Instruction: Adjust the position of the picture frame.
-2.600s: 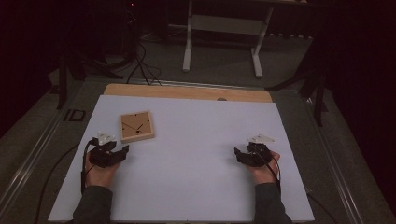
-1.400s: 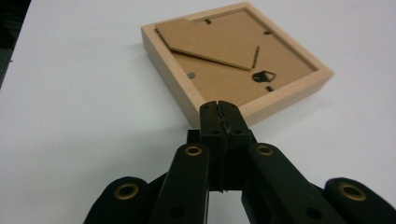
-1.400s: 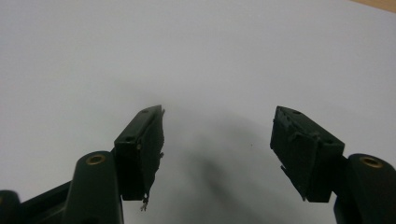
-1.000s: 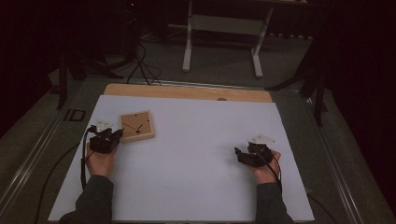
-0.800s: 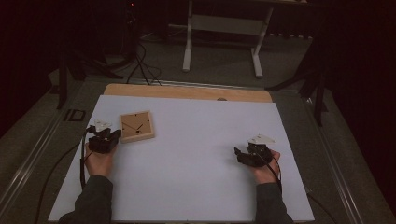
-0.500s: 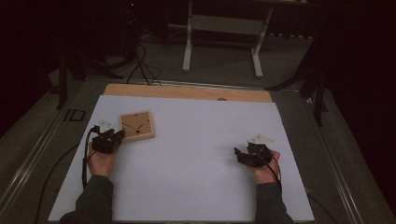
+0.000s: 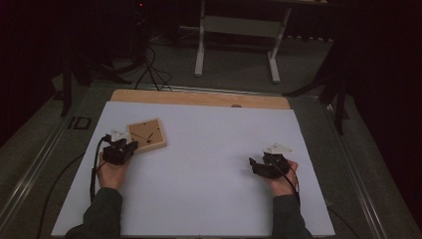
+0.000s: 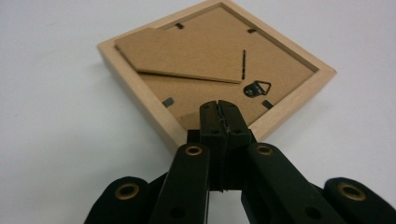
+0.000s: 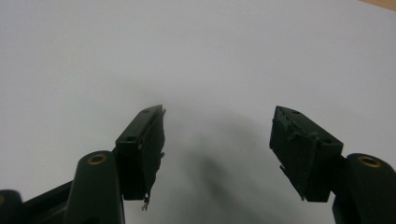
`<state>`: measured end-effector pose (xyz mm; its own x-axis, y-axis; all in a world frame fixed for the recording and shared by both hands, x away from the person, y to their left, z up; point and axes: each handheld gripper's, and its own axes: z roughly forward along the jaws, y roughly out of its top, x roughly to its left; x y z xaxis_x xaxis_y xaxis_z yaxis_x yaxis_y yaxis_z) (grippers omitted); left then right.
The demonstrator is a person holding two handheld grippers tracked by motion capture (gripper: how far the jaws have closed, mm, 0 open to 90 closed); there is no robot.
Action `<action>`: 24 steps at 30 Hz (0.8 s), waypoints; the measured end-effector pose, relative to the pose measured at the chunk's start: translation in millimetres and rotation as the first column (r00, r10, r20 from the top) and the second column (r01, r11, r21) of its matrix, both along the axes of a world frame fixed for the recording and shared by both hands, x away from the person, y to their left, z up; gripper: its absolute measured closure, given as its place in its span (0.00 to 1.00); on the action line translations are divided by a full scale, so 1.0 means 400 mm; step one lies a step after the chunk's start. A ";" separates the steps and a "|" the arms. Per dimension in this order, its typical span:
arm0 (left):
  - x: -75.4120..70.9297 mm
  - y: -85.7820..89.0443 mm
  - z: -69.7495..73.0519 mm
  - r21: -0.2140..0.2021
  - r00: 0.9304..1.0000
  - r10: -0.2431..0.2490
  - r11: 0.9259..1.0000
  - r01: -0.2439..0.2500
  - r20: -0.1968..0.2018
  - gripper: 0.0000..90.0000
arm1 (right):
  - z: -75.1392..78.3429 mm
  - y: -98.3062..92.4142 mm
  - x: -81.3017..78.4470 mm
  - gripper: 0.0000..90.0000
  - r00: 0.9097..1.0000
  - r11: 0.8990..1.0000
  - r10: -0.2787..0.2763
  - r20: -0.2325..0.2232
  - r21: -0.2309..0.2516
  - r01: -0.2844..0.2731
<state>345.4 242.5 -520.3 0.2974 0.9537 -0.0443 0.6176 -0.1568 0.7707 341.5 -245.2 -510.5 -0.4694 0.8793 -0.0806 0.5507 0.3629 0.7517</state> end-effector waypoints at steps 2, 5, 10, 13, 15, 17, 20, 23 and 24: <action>-0.002 -0.007 0.000 0.001 1.000 -0.009 1.000 0.009 0.000 1.00 | 0.001 0.000 0.000 0.39 1.000 1.000 0.001 0.001 0.001 -0.001; -0.005 -0.016 0.001 0.005 1.000 -0.020 1.000 0.020 0.000 1.00 | 0.002 -0.002 -0.001 0.39 1.000 1.000 -0.001 0.003 0.003 0.001; -0.011 -0.032 0.001 0.006 0.999 -0.039 0.999 0.039 0.002 1.00 | 0.003 -0.004 -0.001 0.39 1.000 1.000 -0.002 0.006 0.005 0.002; -0.015 -0.042 0.001 0.011 0.999 -0.053 0.999 0.053 0.003 1.00 | 0.004 -0.003 -0.001 0.39 1.000 1.000 -0.001 0.008 0.006 0.001; -0.017 -0.048 0.001 0.015 0.998 -0.062 0.998 0.062 0.005 1.00 | 0.004 -0.003 -0.002 0.39 1.000 1.000 -0.001 0.009 0.006 0.001; -0.020 -0.056 0.001 0.017 0.998 -0.070 0.997 0.069 0.005 1.00 | 0.004 -0.002 -0.002 0.39 1.000 1.000 0.000 0.009 0.006 -0.001; -0.023 -0.068 0.001 0.025 0.996 -0.086 0.996 0.086 0.007 1.00 | 0.004 -0.001 -0.003 0.39 1.000 1.000 0.002 0.008 0.003 -0.002; -0.025 -0.078 0.001 0.023 0.995 -0.097 0.995 0.096 0.009 1.00 | 0.004 -0.001 -0.003 0.39 1.000 1.000 0.004 0.009 0.003 -0.004; -0.026 -0.081 0.001 0.022 0.995 -0.100 0.995 0.100 0.008 1.00 | 0.004 -0.001 -0.003 0.39 1.000 1.000 0.003 0.008 0.003 -0.003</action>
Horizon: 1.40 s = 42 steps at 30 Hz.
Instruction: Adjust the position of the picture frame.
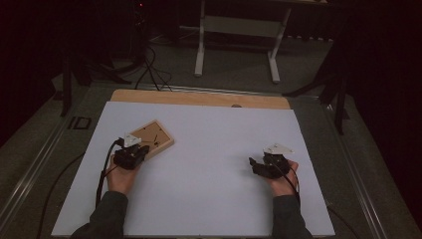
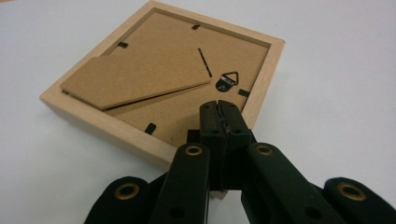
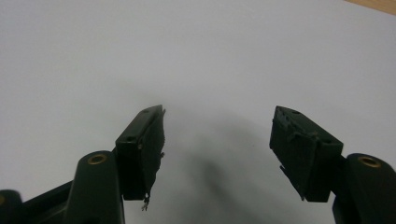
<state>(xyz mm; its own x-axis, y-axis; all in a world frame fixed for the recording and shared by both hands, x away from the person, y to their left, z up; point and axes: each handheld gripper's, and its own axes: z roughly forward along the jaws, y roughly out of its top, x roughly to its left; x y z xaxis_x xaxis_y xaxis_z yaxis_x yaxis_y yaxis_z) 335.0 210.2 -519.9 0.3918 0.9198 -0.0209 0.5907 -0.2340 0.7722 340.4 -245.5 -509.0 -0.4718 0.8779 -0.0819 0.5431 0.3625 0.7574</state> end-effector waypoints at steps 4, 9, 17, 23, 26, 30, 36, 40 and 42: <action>-0.003 -0.010 -0.001 0.001 1.000 -0.011 1.000 0.011 0.003 1.00 | 0.001 0.000 0.000 0.38 1.000 1.000 0.000 0.002 0.003 -0.001; -0.007 -0.027 -0.002 0.004 0.999 -0.032 0.999 0.032 0.007 1.00 | 0.001 0.000 -0.001 0.38 1.000 1.000 0.003 0.002 0.002 -0.003; -0.010 -0.046 -0.004 0.000 0.998 -0.055 0.998 0.055 0.011 1.00 | 0.003 0.000 -0.002 0.38 1.000 1.000 0.002 0.009 0.006 -0.002; -0.011 -0.063 -0.005 -0.008 0.997 -0.074 0.997 0.074 0.013 1.00 | 0.003 0.000 -0.002 0.38 1.000 1.000 0.003 0.010 0.007 -0.003; -0.012 -0.078 -0.006 -0.014 0.996 -0.089 0.996 0.090 0.014 1.00 | 0.003 0.002 -0.003 0.38 1.000 1.000 0.006 0.010 0.008 -0.006; -0.013 -0.095 -0.008 -0.030 0.995 -0.104 0.994 0.104 0.013 1.00 | 0.004 0.001 -0.003 0.38 1.000 1.000 0.008 0.012 0.009 -0.008; -0.016 -0.120 -0.009 -0.038 0.992 -0.127 0.991 0.127 0.014 1.00 | 0.004 0.001 -0.003 0.38 1.000 1.000 0.008 0.014 0.009 -0.008; -0.018 -0.135 -0.009 -0.040 0.990 -0.139 0.989 0.140 0.016 1.00 | 0.004 0.002 -0.004 0.38 1.000 1.000 0.009 0.013 0.008 -0.009; -0.019 -0.141 -0.009 -0.037 0.989 -0.144 0.989 0.145 0.018 1.00 | 0.004 0.002 -0.004 0.38 1.000 1.000 0.009 0.013 0.006 -0.010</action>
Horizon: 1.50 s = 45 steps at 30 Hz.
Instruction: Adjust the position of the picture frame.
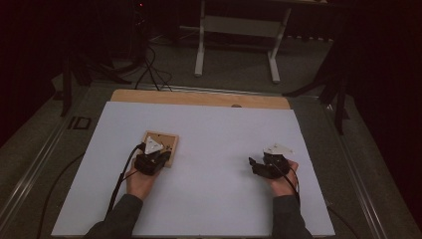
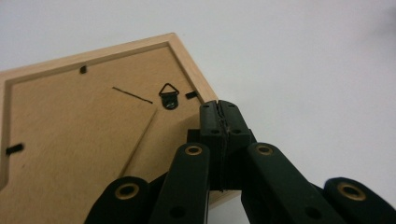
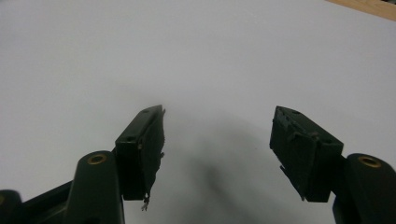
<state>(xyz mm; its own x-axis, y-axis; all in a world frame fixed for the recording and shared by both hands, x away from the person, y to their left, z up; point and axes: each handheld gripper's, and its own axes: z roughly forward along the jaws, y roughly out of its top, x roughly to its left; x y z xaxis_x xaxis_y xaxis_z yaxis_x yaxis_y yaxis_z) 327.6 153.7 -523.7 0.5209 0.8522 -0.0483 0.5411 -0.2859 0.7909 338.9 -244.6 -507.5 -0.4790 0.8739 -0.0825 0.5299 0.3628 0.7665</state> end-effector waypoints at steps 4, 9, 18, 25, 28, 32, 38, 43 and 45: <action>-0.001 -0.010 0.000 -0.001 1.000 -0.011 1.000 0.011 0.002 1.00 | 0.000 0.001 0.000 0.38 1.000 1.000 0.004 0.000 -0.002 -0.004; -0.004 -0.019 -0.001 -0.003 1.000 -0.018 1.000 0.018 0.002 1.00 | -0.001 0.002 0.000 0.38 1.000 1.000 0.006 0.000 -0.002 -0.006; -0.009 -0.039 -0.001 -0.007 0.999 -0.045 0.999 0.045 0.004 1.00 | -0.001 0.005 -0.001 0.38 1.000 1.000 0.008 -0.002 -0.003 -0.008; -0.014 -0.053 -0.002 -0.007 0.998 -0.063 0.998 0.063 0.007 1.00 | -0.002 0.006 -0.001 0.38 1.000 1.000 0.011 0.000 -0.005 -0.011; -0.018 -0.065 -0.002 -0.012 0.997 -0.080 0.997 0.080 0.007 1.00 | -0.002 0.009 -0.002 0.38 1.000 1.000 0.013 0.000 -0.005 -0.013; -0.021 -0.073 -0.002 -0.013 0.996 -0.088 0.996 0.088 0.007 1.00 | -0.002 0.012 -0.003 0.38 1.000 1.000 0.017 0.002 -0.007 -0.017; -0.026 -0.084 -0.002 -0.016 0.995 -0.103 0.995 0.103 0.006 1.00 | -0.004 0.019 -0.004 0.39 1.000 1.000 0.025 0.000 -0.012 -0.025; -0.032 -0.096 -0.002 -0.016 0.993 -0.120 0.993 0.120 0.009 1.00 | -0.006 0.028 -0.005 0.39 0.999 0.999 0.034 0.002 -0.017 -0.034; -0.031 -0.094 -0.002 -0.020 0.992 -0.128 0.992 0.128 0.005 1.00 | -0.006 0.031 -0.005 0.39 0.999 0.999 0.037 0.002 -0.017 -0.037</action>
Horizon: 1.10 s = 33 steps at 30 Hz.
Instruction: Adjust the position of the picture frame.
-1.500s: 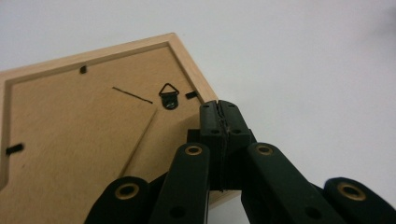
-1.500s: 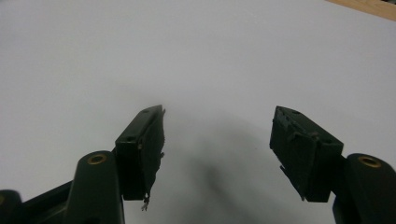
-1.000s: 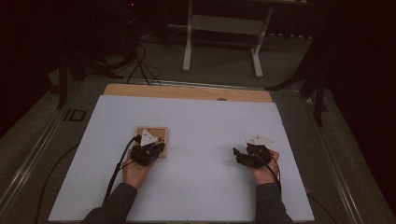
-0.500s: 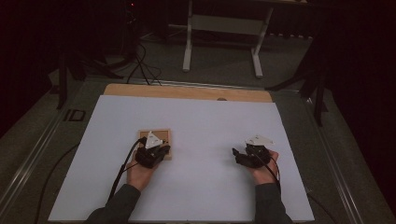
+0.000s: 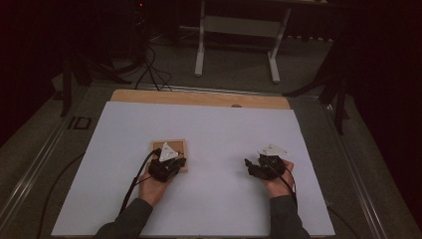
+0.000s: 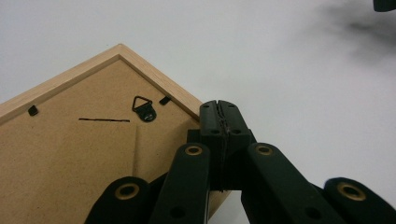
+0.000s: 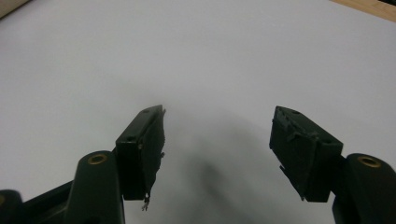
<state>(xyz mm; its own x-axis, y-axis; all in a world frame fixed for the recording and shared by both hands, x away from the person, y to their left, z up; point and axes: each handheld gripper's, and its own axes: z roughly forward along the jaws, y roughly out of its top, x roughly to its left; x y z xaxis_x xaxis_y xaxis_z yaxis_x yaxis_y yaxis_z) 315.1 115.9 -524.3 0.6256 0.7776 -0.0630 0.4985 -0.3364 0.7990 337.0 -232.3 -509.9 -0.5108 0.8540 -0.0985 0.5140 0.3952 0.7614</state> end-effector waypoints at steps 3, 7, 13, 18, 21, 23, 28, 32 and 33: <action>-0.001 0.002 0.000 0.013 1.000 -0.019 1.000 0.019 0.009 1.00 | 0.001 0.003 -0.001 0.39 1.000 1.000 0.003 0.002 -0.002 -0.003; -0.003 0.006 0.006 0.012 1.000 -0.021 1.000 0.021 0.012 1.00 | 0.001 0.009 -0.004 0.39 1.000 1.000 0.008 0.005 -0.003 -0.008; 0.000 0.044 0.028 -0.015 0.999 0.021 1.000 -0.021 0.026 1.00 | 0.001 0.030 -0.009 0.40 0.999 0.999 0.033 0.009 -0.013 -0.033; 0.003 0.090 0.047 -0.030 0.996 0.084 0.996 -0.083 0.043 1.00 | -0.002 0.048 -0.014 0.40 0.999 0.999 0.051 0.009 -0.020 -0.051; 0.006 0.140 0.059 -0.030 0.986 0.154 0.988 -0.152 0.057 1.00 | -0.003 0.067 -0.018 0.41 0.997 0.997 0.070 0.012 -0.026 -0.070; 0.009 0.162 0.061 -0.032 0.982 0.183 0.983 -0.181 0.054 1.00 | -0.003 0.076 -0.020 0.42 0.997 0.997 0.080 0.007 -0.018 -0.080; 0.014 0.195 0.062 -0.030 0.971 0.233 0.972 -0.232 0.043 1.00 | -0.002 0.091 -0.024 0.45 0.995 0.995 0.099 0.002 0.008 -0.099; 0.023 0.225 0.048 -0.005 0.961 0.275 0.961 -0.275 0.029 1.00 | -0.003 0.095 -0.025 0.47 0.995 0.994 0.104 0.003 0.014 -0.104; 0.024 0.228 0.045 0.001 0.959 0.283 0.959 -0.283 0.025 1.00 | -0.002 0.095 -0.026 0.48 0.995 0.994 0.104 0.003 0.018 -0.104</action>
<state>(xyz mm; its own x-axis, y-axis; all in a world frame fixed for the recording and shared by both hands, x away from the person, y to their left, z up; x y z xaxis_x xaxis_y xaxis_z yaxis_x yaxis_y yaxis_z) 324.6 207.0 -506.3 0.3814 0.9232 -0.0466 0.5540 -0.1880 0.8110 326.5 -194.3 -510.7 -0.5967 0.7980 -0.0844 0.4692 0.4322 0.7700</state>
